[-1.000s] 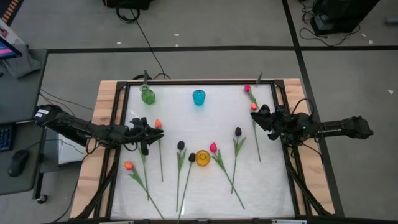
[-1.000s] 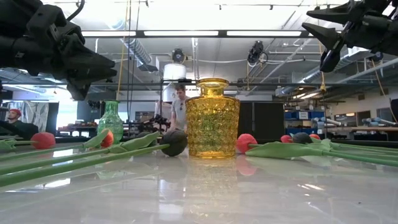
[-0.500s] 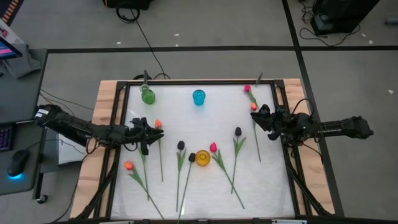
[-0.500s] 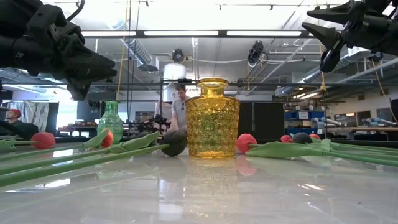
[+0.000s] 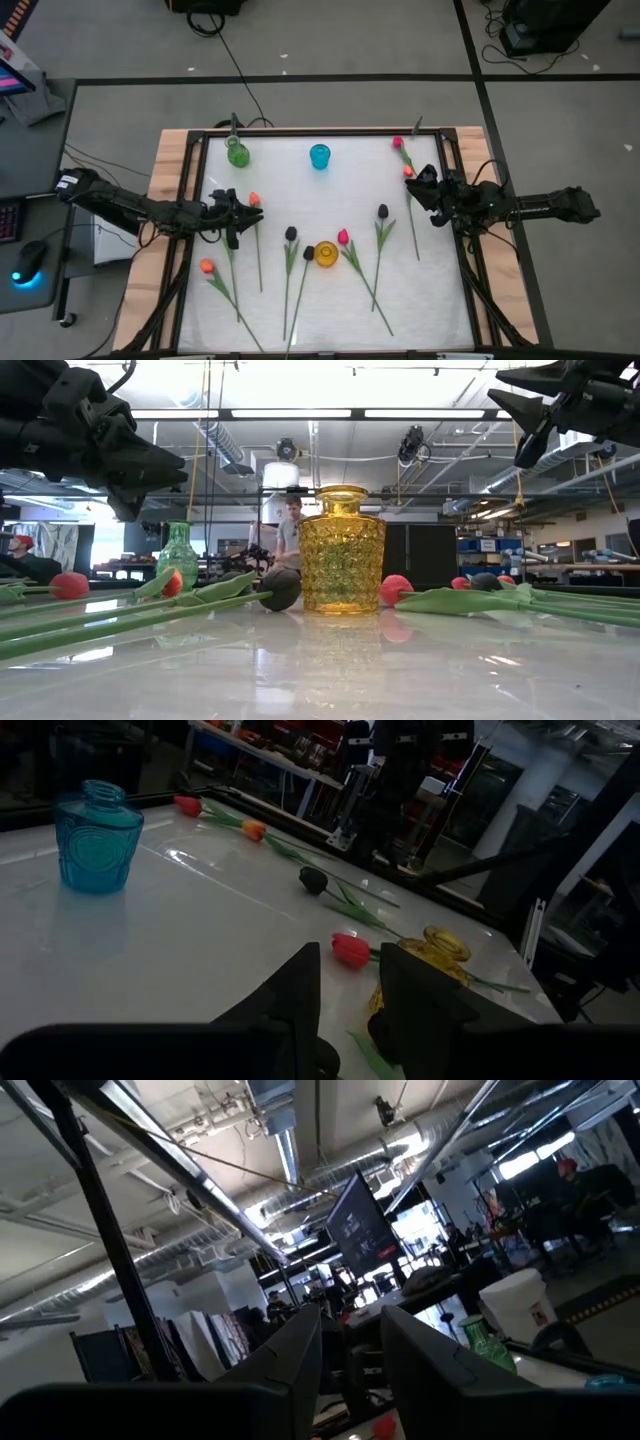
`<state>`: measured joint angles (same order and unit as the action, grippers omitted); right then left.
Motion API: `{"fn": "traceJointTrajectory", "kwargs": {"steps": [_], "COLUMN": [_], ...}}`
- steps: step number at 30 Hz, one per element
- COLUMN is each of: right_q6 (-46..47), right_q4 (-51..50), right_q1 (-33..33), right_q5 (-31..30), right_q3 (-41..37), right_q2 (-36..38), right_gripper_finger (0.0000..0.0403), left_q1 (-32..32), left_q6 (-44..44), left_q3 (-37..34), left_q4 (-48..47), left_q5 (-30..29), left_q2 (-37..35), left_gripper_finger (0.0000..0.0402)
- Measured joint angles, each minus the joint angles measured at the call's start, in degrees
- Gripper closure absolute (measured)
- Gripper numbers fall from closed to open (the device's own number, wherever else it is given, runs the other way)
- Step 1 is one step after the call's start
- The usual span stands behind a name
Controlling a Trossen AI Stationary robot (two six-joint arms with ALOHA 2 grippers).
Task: Sort flowers into vase by color
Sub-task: Put the top pink flower into the blue vase
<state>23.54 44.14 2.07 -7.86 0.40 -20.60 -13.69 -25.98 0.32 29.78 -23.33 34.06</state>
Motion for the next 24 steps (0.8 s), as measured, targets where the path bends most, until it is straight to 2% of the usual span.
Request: {"fn": "traceJointTrajectory", "kwargs": {"steps": [5, 12, 24], "right_q6": [-0.77, -5.41, -10.47], "right_q4": [-0.24, -2.36, -19.57], "right_q1": [0.0, 0.0, -0.15], "right_q5": [0.01, 1.52, 1.55], "right_q3": [0.68, 5.42, 18.75], "right_q2": [-0.02, -0.59, -9.75], "right_gripper_finger": [0.0285, 0.0285, 0.0285], "left_q1": [0.02, 0.01, 0.02], "left_q6": [0.0, 0.03, 0.07], "left_q3": [0.0, 0.0, 0.0], "left_q4": [0.0, 0.0, 0.0], "left_q5": [0.0, 0.0, 0.0], "left_q2": [-0.02, 0.0, 0.0], "left_gripper_finger": [0.0289, 0.0289, 0.0289]}}
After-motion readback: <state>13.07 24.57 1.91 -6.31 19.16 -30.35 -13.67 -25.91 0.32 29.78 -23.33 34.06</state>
